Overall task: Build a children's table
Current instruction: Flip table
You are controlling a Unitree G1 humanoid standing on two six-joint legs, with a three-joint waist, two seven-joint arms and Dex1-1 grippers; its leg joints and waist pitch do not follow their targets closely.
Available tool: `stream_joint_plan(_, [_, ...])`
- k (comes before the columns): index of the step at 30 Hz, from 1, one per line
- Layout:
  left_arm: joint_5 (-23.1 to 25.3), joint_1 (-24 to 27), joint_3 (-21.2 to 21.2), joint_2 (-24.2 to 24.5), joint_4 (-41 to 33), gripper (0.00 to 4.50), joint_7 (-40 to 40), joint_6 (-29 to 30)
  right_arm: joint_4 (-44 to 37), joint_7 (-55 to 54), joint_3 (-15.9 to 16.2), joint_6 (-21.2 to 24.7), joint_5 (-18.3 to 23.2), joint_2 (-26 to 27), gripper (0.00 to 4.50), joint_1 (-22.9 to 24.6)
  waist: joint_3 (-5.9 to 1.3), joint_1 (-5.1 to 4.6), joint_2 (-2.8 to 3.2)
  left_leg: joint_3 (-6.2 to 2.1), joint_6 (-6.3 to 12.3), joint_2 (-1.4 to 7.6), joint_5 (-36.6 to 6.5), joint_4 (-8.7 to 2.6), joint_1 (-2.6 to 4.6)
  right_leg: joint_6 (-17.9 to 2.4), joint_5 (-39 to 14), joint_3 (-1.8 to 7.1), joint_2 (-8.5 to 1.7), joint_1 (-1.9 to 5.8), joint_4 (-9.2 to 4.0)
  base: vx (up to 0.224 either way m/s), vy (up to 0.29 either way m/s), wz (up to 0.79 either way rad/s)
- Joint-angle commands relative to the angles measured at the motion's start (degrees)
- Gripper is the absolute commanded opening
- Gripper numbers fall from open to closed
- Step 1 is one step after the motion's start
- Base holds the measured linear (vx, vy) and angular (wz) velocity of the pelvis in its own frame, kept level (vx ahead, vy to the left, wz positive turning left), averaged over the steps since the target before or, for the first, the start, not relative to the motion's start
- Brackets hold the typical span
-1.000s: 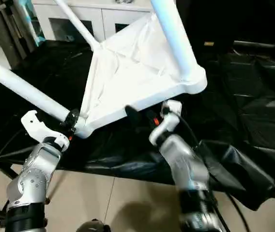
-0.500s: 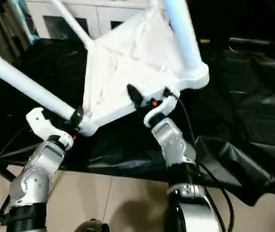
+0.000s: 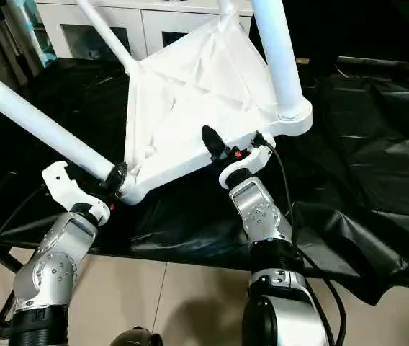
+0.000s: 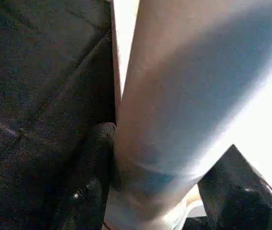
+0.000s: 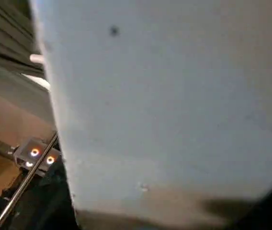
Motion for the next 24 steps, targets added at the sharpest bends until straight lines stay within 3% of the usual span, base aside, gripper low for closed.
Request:
stream_joint_plan(1, [-2.03, 1.09, -1.69, -1.90, 0.03, 2.25, -1.84, 0.84, 0.11, -0.12, -0.32, -0.58, -0.29, -0.23, 2.46, -1.37, -4.26, -0.08, -0.40, -1.88, 2.04, 4.71, -1.25, -4.05, 2.25, -11.12, 15.24, 2.47, -5.39, 1.65, -2.97, 0.000, 0.000, 0.00])
stream_joint_plan(9, [-1.03, 0.81, -1.75, -1.10, 0.79, 2.25, -1.35, 1.68, -1.92, -0.75, 0.14, -1.76, -1.34, -0.90, 2.06, -0.71, -4.33, -0.05, -0.07, -1.89, 1.75, 4.65, -1.40, -4.00, 2.29, -10.94, 15.80, 2.39, -5.38, 1.66, -2.96, 0.000, 0.000, 0.00])
stream_joint_plan(11, [-1.95, 0.86, -1.23, -1.07, 0.70, 2.81, -1.70, 2.08, -2.43, -0.90, -0.03, -2.08, -1.53, -1.33, 2.03, -0.71, -4.36, -0.05, -0.14, -1.88, 1.65, 4.63, -1.55, -3.99, 2.27, -10.98, 15.91, 2.39, -5.37, 1.70, -2.93, 0.000, 0.000, 0.00])
stream_joint_plan(14, [-2.99, 1.45, -0.91, -0.65, -0.43, 2.95, -2.27, 2.95, -2.74, -1.16, -0.41, -2.88, -2.03, -2.17, 2.02, -0.94, -4.59, 0.13, -0.01, -1.83, 1.12, 4.57, -0.82, -3.81, 2.44, -11.35, 16.91, 2.31, -5.29, 1.63, -2.73, 0.000, 0.000, 0.00])
stream_joint_plan(18, [-2.11, 4.67, -2.04, 3.38, -2.87, 3.32, -5.07, 5.54, -4.12, -2.47, -1.43, -4.26, -2.53, -4.06, 2.01, -1.86, -4.61, 0.15, 0.01, -1.79, 2.13, 4.46, 0.77, -3.59, 2.22, -11.11, 18.83, 2.17, -5.23, 1.66, -2.59, 0.000, 0.000, 0.00])
stream_joint_plan(24, [-3.92, 8.89, -2.49, 7.19, -7.12, 3.85, -8.34, 9.45, -6.94, -3.27, -1.72, -4.38, -2.56, -5.15, 2.00, -2.03, -4.41, 0.25, 0.21, -1.78, 1.34, 4.69, -1.93, -3.95, 2.50, -11.15, 14.43, 2.15, -5.01, 1.38, -2.87, 0.000, 0.000, 0.00])
